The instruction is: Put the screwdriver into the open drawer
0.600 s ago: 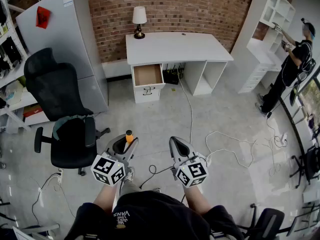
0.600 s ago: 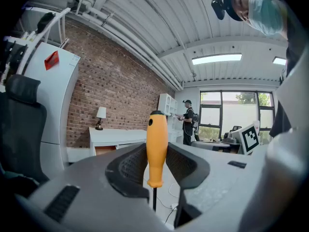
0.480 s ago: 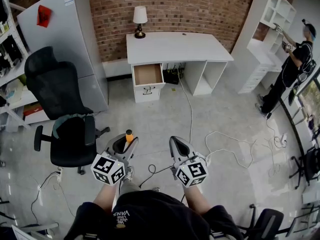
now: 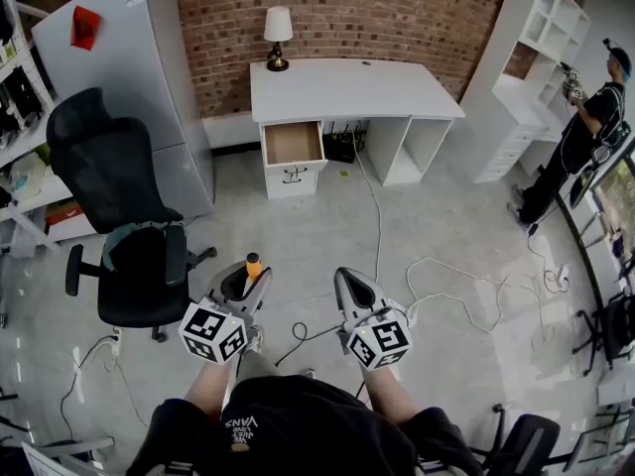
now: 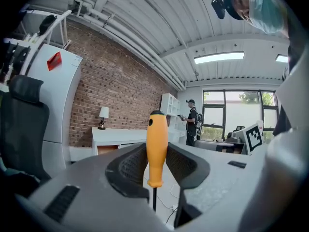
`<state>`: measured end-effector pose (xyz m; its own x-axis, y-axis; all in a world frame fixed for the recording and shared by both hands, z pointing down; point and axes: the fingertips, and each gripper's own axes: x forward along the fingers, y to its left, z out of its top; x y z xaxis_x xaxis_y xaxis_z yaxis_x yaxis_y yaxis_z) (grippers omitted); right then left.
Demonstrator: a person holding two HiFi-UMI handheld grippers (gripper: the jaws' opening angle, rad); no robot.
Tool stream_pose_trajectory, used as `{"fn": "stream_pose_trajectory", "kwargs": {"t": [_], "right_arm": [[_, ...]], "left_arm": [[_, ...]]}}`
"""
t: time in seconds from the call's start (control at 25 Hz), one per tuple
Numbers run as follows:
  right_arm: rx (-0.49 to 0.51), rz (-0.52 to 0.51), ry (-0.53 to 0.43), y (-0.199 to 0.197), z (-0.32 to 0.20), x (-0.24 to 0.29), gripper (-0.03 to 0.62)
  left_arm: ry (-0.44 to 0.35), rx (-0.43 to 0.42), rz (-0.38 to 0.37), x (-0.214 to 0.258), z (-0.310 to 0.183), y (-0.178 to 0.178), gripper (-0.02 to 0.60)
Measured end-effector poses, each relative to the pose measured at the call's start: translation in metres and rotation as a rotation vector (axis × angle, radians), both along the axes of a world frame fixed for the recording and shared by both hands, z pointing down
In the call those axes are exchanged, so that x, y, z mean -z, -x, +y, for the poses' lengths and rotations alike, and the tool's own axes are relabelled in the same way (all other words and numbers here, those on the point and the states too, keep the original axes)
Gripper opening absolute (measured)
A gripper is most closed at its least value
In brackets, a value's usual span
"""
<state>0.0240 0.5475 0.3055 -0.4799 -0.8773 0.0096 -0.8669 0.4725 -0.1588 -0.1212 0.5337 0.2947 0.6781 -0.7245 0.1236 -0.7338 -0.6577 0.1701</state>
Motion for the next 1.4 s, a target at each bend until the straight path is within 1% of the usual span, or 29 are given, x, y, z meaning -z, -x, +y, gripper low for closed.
{"fn": "stream_pose_trajectory", "kwargs": {"t": [0.24,0.44,0.56,0.72,1.08,1.24,1.4], "right_arm": [[0.024,0.002,0.017,0.001,-0.020,-0.008,-0.004],[0.037,0.007,0.035,0.008,-0.057,-0.015,-0.003],[0.022,0.010,0.035,0.011,-0.093,-0.016,-0.005],[0.004,0.012,0.032,0.021,-0.151,-0.016,-0.004],[-0.069,0.010,0.059,0.051,-0.279,-0.020,-0.003],[-0.095,0.008,0.075,0.067,-0.322,-0.027,-0.003],[-0.123,0.007,0.089,0.074,-0.352,-0.031,-0.003]], "left_arm": [[0.028,0.003,-0.003,-0.012,-0.018,-0.002,0.120],[0.036,-0.006,-0.001,-0.019,-0.059,-0.002,0.120],[0.039,-0.024,-0.001,-0.024,-0.095,0.000,0.120],[0.046,-0.049,-0.007,-0.029,-0.155,0.007,0.120],[0.072,-0.104,-0.018,-0.037,-0.290,0.039,0.121],[0.080,-0.130,-0.026,-0.043,-0.338,0.054,0.120],[0.085,-0.150,-0.035,-0.046,-0.374,0.062,0.120]]}}
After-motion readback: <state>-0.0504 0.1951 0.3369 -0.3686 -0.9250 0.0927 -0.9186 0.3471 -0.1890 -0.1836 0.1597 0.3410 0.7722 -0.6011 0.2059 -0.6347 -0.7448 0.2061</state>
